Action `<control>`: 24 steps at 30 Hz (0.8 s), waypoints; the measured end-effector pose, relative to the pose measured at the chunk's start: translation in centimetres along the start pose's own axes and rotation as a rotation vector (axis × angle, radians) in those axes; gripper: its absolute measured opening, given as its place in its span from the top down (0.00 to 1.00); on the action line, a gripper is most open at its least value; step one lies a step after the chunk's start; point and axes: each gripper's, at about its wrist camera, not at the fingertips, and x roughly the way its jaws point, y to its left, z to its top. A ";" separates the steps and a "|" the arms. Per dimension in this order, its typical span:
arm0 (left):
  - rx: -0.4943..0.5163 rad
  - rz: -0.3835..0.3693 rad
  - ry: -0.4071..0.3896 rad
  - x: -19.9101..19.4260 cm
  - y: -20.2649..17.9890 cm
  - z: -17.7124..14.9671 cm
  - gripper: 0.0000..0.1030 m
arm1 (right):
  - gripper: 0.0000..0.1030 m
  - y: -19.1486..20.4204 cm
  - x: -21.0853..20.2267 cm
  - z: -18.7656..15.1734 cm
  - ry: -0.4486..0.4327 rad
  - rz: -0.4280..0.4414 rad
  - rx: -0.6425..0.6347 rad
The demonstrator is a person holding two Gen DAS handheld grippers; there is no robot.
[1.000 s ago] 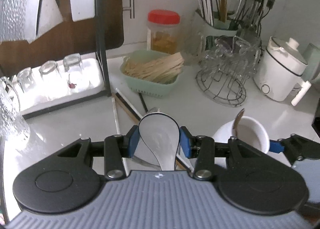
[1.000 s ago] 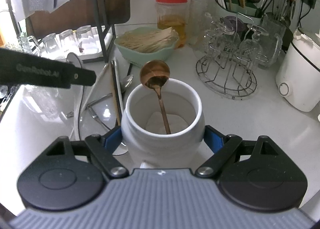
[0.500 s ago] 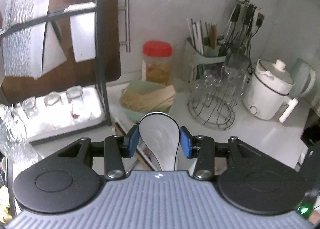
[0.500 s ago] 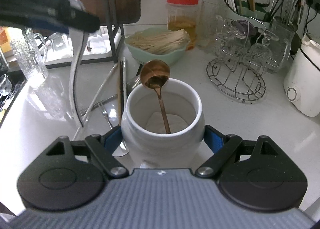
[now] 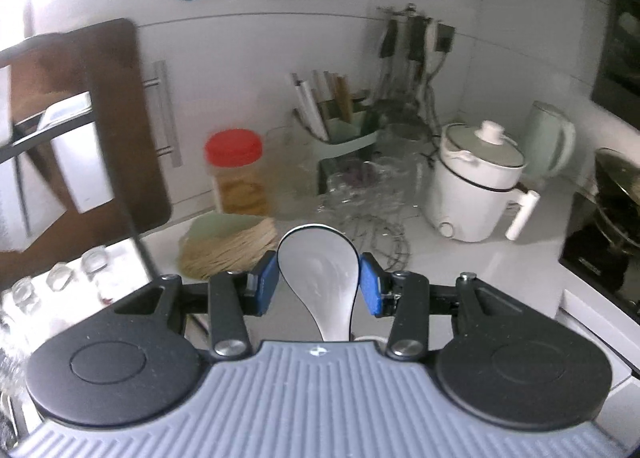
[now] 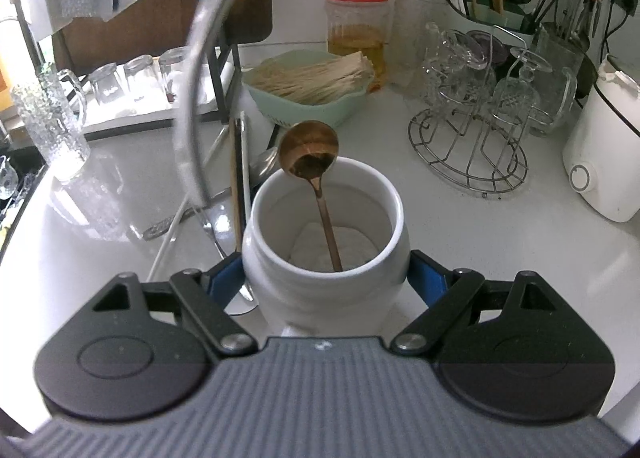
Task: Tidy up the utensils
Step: 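Lower the white ceramic spoon into the mug and open the left tool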
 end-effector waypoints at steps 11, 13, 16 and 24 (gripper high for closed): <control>-0.017 -0.078 0.055 3.2 0.3 0.1 0.52 | 0.13 0.1 0.0 -0.2 -0.019 -0.017 0.020; -0.034 -0.093 0.074 3.9 0.7 -0.1 0.52 | 0.13 0.2 0.1 -0.2 -0.022 -0.021 0.024; -0.036 -0.113 0.102 4.7 0.8 -0.5 0.52 | 0.13 0.2 0.1 -0.2 -0.027 -0.025 0.030; 0.028 -0.155 0.207 4.8 0.2 -1.0 0.52 | 0.13 0.1 0.2 -0.2 -0.034 -0.029 0.039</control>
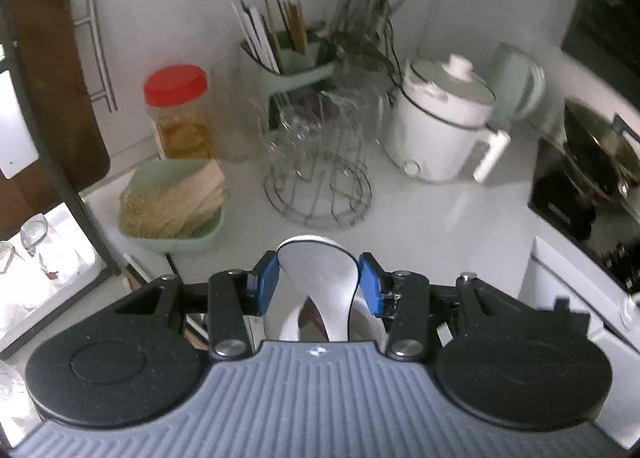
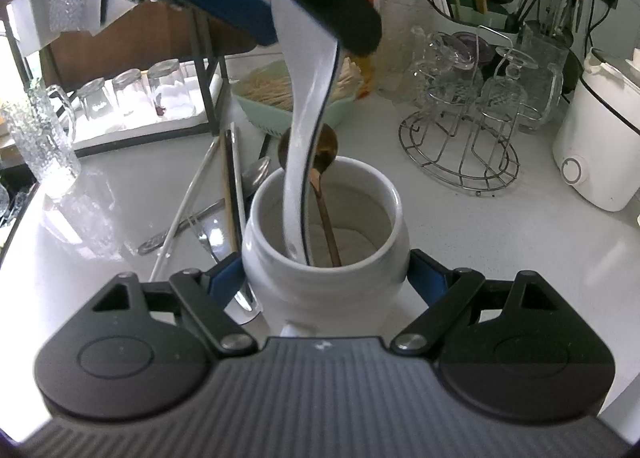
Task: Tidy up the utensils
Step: 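Lower the white ceramic spoon into the mug and open the left tool, then move the left tool back toward the chopsticks and metal spoons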
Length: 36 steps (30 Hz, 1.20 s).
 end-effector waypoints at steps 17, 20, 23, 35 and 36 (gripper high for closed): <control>0.033 -0.114 0.270 2.5 -0.7 -0.3 0.74 | 0.13 -0.2 -0.4 -0.6 -0.009 0.015 -0.024; 0.025 -0.109 0.274 2.7 -0.9 -0.4 0.74 | 0.13 -0.2 -0.4 -0.6 -0.011 0.017 -0.025; 0.016 -0.109 0.259 2.4 -0.8 -0.3 0.74 | 0.13 -0.3 -0.3 -0.7 -0.015 0.016 -0.024; -0.046 -0.010 0.112 -1.1 -0.1 -1.0 0.74 | 0.13 -0.2 -0.6 -1.0 -0.023 0.009 -0.018; -0.061 0.000 0.103 -1.5 0.1 -1.3 0.74 | 0.13 -0.3 -0.6 -1.0 -0.024 0.005 -0.013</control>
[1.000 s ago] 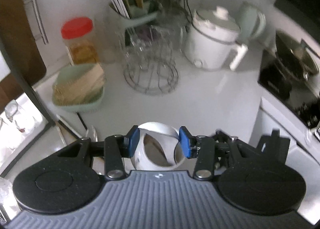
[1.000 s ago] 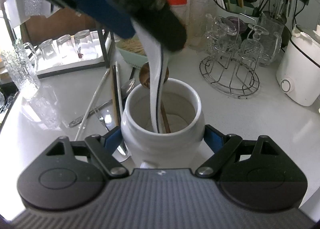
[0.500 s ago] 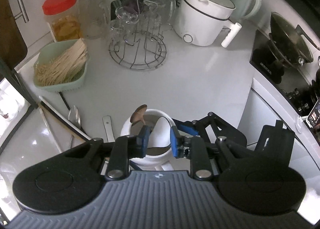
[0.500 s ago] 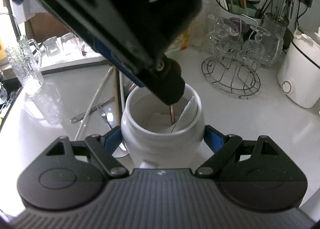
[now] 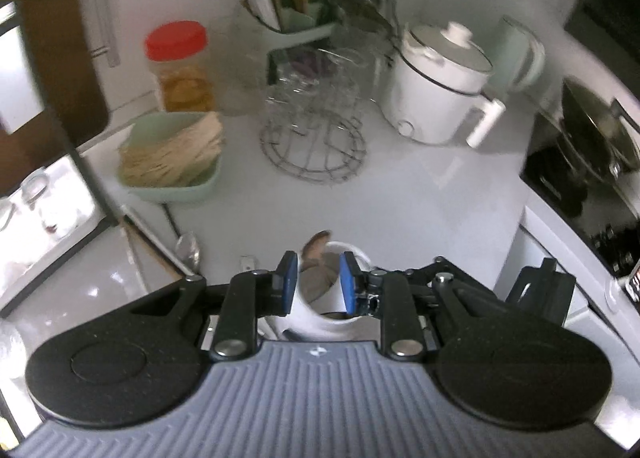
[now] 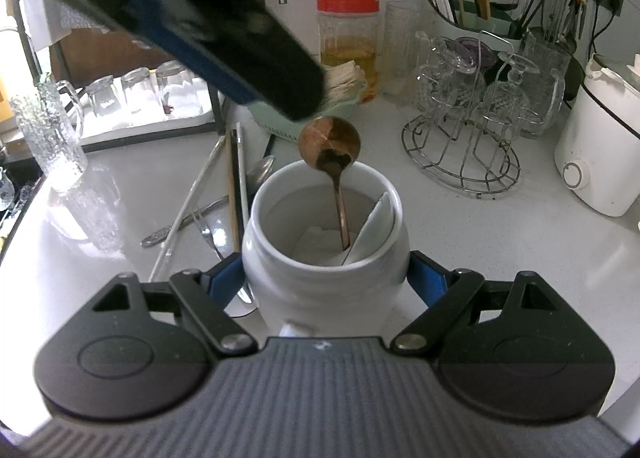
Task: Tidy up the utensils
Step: 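Move the left tool back toward the chopsticks and metal spoons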
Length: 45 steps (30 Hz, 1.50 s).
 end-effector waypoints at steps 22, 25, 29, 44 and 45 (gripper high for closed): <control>-0.323 0.152 -0.105 -1.4 3.8 -8.2 0.73 | 0.13 -2.2 -0.5 -0.8 -0.022 -0.022 0.010; -0.366 0.166 -0.097 -0.6 4.4 -8.9 0.73 | 0.13 -2.3 -0.6 -0.9 -0.027 -0.014 0.005; -0.403 0.184 -0.080 0.5 5.3 -9.4 0.73 | 0.13 -2.5 -0.7 -0.8 -0.020 -0.005 -0.001; -0.436 0.229 -0.020 5.7 9.5 -7.5 0.73 | 0.13 -2.8 -0.5 -0.2 0.029 0.017 -0.026; -0.439 0.235 -0.018 6.1 9.9 -7.3 0.73 | 0.13 -2.8 -0.5 -0.2 0.031 0.017 -0.026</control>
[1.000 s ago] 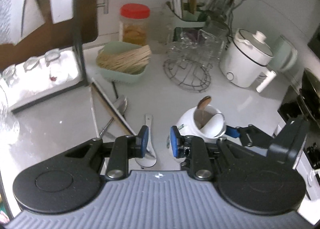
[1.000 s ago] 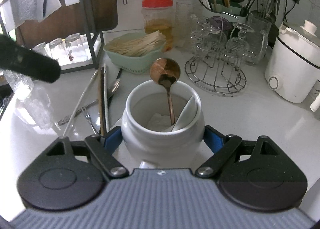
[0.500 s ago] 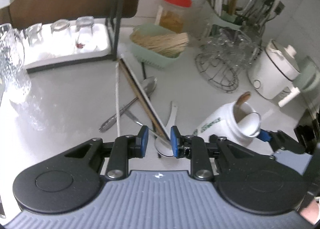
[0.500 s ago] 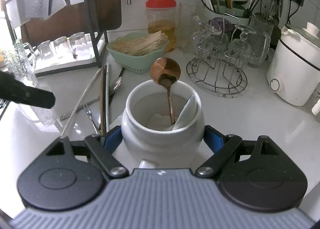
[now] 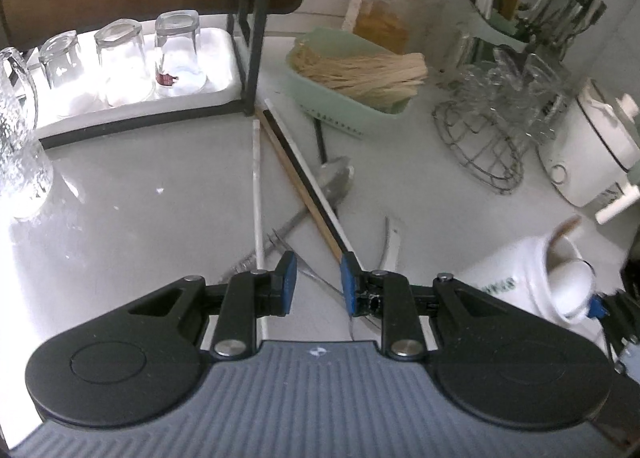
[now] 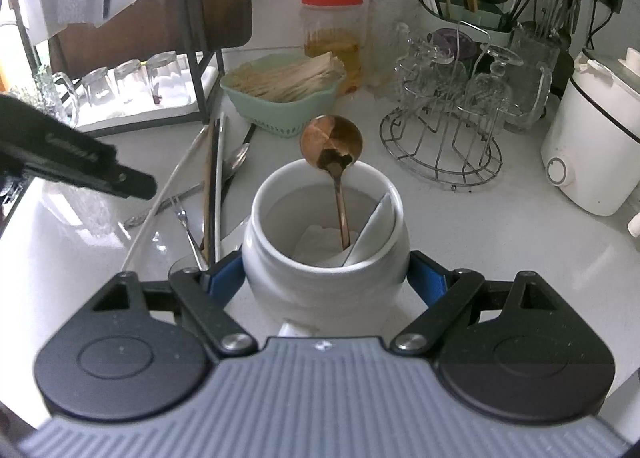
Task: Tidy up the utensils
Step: 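Move the left tool back toward the chopsticks and metal spoons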
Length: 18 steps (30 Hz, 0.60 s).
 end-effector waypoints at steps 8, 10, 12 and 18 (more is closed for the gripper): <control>-0.043 0.111 -0.006 3.7 1.7 1.8 0.63 | 0.13 -0.2 0.1 0.3 0.023 0.016 -0.016; -0.053 0.124 -0.010 4.7 2.0 2.1 0.63 | 0.13 -0.3 0.1 0.4 0.027 0.021 -0.020; -0.073 0.120 -0.011 5.7 2.5 2.4 0.63 | 0.13 -0.4 0.1 0.4 0.033 0.028 -0.020; 0.043 0.229 -0.055 8.4 1.4 2.5 0.63 | 0.13 -0.3 0.2 0.5 0.036 0.030 -0.020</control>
